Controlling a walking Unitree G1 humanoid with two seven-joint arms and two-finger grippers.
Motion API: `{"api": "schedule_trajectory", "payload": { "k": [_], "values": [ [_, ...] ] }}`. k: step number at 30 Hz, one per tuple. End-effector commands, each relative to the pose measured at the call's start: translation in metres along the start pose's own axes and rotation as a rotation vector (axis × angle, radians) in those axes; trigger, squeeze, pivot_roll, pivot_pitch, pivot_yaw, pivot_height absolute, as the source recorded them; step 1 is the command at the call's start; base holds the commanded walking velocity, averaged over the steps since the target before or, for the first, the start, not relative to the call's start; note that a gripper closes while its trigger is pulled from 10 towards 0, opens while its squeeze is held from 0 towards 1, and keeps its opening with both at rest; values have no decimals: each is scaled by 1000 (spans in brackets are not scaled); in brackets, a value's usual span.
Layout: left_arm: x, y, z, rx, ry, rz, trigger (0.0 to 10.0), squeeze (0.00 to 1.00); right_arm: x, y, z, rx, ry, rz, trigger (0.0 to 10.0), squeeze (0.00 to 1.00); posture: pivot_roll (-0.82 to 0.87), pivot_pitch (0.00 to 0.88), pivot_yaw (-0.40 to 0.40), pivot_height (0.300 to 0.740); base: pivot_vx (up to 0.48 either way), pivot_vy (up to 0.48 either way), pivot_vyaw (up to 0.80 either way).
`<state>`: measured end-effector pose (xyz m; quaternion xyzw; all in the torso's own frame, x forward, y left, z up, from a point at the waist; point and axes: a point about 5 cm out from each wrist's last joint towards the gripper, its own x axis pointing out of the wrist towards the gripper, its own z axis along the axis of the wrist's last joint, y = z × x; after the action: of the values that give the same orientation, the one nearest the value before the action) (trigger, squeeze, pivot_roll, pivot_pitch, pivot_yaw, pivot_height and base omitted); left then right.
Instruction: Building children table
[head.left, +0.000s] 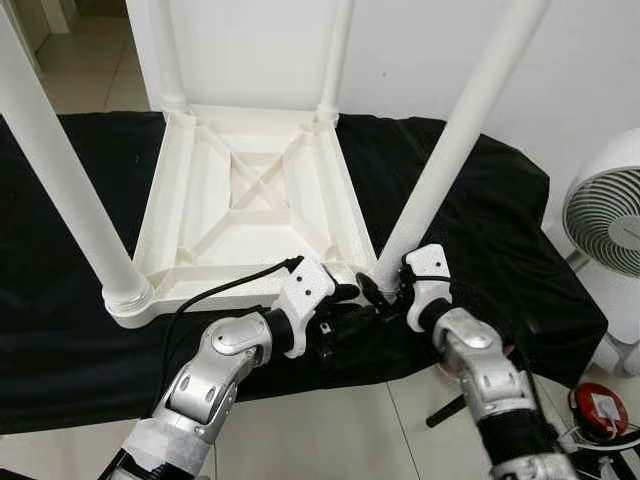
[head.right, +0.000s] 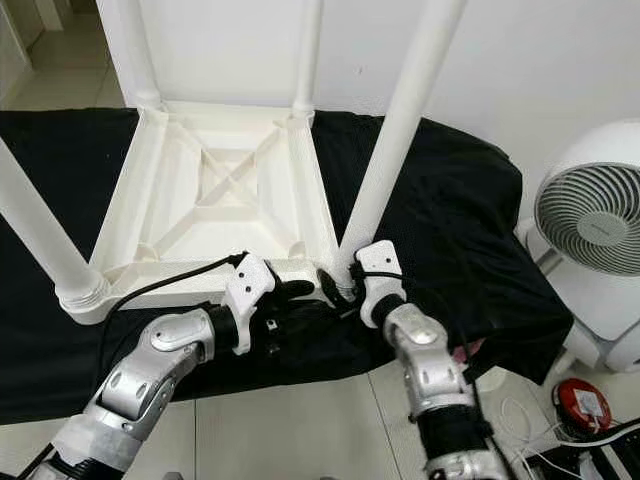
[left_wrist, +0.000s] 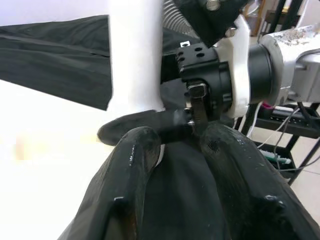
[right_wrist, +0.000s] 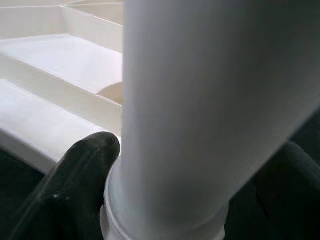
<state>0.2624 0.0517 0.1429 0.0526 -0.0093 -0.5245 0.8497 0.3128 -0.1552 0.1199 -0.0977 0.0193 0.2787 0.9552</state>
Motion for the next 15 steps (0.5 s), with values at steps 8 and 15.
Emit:
{"api": "schedule_trajectory", "payload": {
  "k": [8,15],
  "values": [
    [-6,2,-3,16,33,-20,10000,0,11,-18,14,-38,-78,165,10000,0,-62,0,-62,740,0,0,0],
    [-8,3,-4,24,43,-13,10000,0,16,-21,9,-49,-58,230,0,0,-50,0,-65,740,0,0,0]
  ]
}}
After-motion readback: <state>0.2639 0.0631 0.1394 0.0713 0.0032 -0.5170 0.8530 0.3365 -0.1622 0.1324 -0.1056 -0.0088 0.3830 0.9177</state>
